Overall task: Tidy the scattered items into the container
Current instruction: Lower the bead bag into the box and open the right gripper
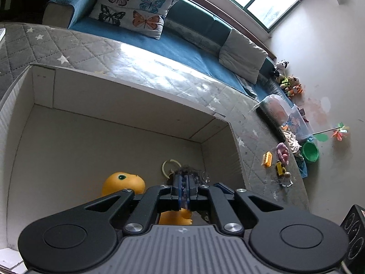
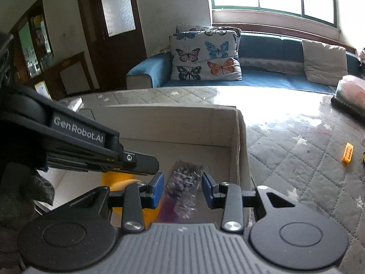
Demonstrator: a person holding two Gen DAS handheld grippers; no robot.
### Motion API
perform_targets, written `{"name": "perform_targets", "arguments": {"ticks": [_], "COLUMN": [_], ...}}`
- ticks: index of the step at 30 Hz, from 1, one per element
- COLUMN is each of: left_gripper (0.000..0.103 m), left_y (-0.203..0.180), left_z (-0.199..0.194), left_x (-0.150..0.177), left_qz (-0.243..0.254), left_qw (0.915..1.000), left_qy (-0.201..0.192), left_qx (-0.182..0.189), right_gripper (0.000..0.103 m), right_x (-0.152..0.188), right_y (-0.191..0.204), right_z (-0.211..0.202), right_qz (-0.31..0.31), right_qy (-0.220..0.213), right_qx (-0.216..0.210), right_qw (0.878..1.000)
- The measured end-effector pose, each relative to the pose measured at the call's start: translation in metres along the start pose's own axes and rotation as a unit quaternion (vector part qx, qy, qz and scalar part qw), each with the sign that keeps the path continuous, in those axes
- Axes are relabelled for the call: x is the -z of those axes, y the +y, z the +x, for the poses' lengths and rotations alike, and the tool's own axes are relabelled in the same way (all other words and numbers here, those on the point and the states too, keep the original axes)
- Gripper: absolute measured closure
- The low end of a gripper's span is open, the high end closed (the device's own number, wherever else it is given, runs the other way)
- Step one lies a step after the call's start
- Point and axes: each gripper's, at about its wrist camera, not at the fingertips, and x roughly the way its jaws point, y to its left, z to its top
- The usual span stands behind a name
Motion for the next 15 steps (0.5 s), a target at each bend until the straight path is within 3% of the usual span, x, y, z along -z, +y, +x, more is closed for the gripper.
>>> {"name": "perform_targets", "arguments": {"ticks": [15], "left_gripper": [0.096], "left_y": [-0.001], "left_z": [-0.024], "left_x": [0.01], "left_qz": [0.007], "left_qw": [0.9998], "left_qy": [-0.017], "left_qx": [-0.01], "right_gripper": [0.066], "right_x": [0.002], "right_y": [0.01], "right_z": [-0.025], "right_qz": [0.0], "right_qy": [-0.013], "right_qx": [-0.005], "right_qw": [1.0]}}
